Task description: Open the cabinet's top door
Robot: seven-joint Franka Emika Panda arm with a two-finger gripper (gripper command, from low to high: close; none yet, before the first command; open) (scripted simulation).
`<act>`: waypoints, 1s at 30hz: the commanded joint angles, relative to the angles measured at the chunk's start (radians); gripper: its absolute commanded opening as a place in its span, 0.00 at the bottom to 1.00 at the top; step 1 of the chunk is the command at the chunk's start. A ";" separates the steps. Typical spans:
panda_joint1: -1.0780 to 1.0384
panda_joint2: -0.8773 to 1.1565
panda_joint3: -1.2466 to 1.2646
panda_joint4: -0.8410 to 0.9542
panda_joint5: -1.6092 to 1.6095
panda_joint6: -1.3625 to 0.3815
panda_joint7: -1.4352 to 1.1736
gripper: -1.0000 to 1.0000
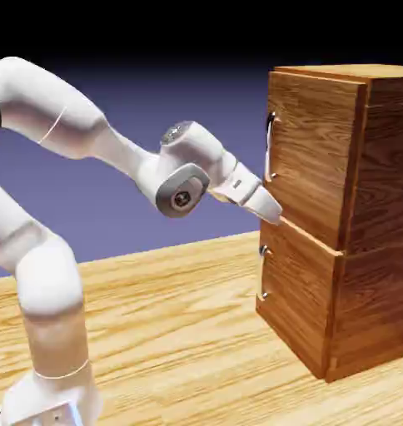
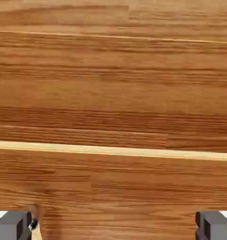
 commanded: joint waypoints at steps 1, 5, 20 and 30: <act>-0.012 -0.007 0.015 0.005 0.044 -0.002 0.017 0.50; -0.060 -0.035 0.073 0.025 0.218 -0.008 0.083 0.50; -0.241 -0.140 0.293 0.102 0.870 -0.031 0.332 0.50; -0.362 -0.209 0.439 0.153 1.305 -0.047 0.498 0.50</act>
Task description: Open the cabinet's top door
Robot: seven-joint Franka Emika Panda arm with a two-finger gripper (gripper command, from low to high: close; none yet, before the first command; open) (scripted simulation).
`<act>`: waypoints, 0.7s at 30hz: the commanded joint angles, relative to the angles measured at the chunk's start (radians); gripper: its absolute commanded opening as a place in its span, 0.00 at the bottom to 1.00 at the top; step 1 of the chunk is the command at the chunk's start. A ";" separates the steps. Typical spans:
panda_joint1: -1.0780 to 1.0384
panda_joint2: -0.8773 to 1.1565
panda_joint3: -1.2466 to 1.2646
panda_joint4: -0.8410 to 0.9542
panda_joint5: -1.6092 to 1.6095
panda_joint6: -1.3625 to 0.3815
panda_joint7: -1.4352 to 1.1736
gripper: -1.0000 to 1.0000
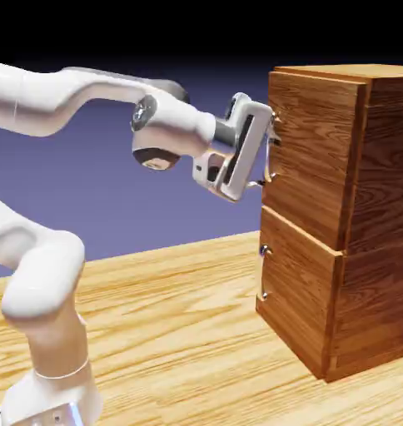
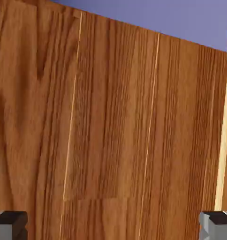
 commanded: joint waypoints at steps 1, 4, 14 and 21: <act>-0.012 -0.007 0.015 0.005 0.044 -0.002 0.017 0.50; -0.048 -0.028 0.059 0.020 0.174 -0.006 0.066 0.50; -0.169 -0.098 0.205 0.071 0.609 -0.022 0.232 0.50; -0.254 -0.147 0.308 0.107 0.914 -0.033 0.349 0.50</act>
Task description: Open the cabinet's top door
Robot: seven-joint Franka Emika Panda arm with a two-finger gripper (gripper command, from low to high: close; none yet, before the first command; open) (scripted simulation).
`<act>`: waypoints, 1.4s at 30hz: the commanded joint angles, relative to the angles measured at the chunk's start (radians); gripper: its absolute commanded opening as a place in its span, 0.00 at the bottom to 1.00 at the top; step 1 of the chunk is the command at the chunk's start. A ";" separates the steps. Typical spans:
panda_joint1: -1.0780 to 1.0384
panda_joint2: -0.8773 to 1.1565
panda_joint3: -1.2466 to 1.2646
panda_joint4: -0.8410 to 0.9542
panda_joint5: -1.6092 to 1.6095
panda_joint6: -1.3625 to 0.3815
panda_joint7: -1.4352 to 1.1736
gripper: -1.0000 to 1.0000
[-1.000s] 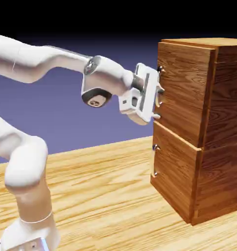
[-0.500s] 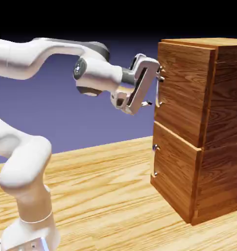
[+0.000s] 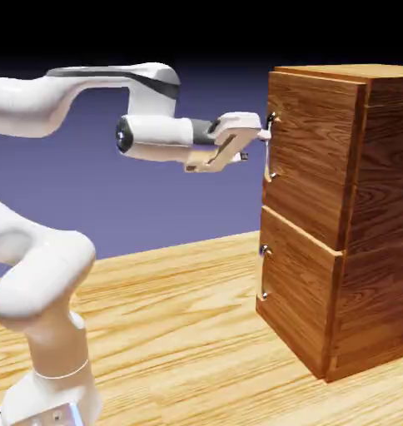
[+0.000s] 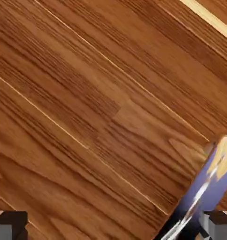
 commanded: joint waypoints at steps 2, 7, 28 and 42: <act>-0.024 -0.014 0.029 0.010 0.087 -0.003 0.033 0.50; -0.085 -0.049 0.103 0.036 0.305 -0.011 0.116 0.50; -0.069 0.076 0.063 0.045 0.481 -0.164 0.074 0.00; 0.296 -0.043 -0.420 -0.265 -0.104 -0.483 0.293 0.00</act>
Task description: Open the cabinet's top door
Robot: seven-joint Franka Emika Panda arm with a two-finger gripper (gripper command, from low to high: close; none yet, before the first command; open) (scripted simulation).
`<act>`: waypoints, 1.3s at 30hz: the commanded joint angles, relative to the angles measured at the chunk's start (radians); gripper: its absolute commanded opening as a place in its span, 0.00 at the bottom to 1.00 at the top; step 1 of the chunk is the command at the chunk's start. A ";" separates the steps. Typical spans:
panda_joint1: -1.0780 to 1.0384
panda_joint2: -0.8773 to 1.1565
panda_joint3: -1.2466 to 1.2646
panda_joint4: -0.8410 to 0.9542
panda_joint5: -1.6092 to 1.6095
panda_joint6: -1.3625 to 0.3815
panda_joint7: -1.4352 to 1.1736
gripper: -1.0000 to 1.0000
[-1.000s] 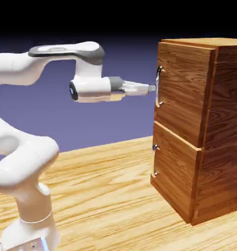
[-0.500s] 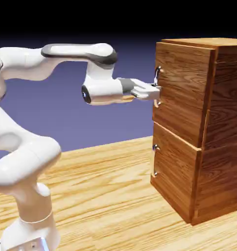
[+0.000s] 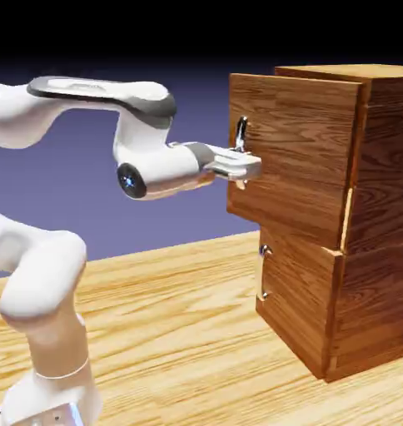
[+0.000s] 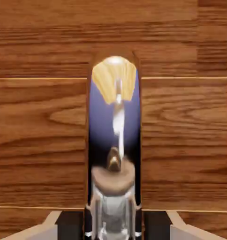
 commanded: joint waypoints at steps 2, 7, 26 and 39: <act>0.017 -0.021 -0.064 -0.029 -0.085 -0.054 0.028 0.00; 0.029 -0.060 -0.225 -0.078 -0.303 -0.200 0.084 0.00; 0.050 0.248 -0.888 0.156 -1.052 -0.957 0.050 0.00; 0.262 0.710 -1.234 0.589 -1.235 -1.508 -0.126 0.00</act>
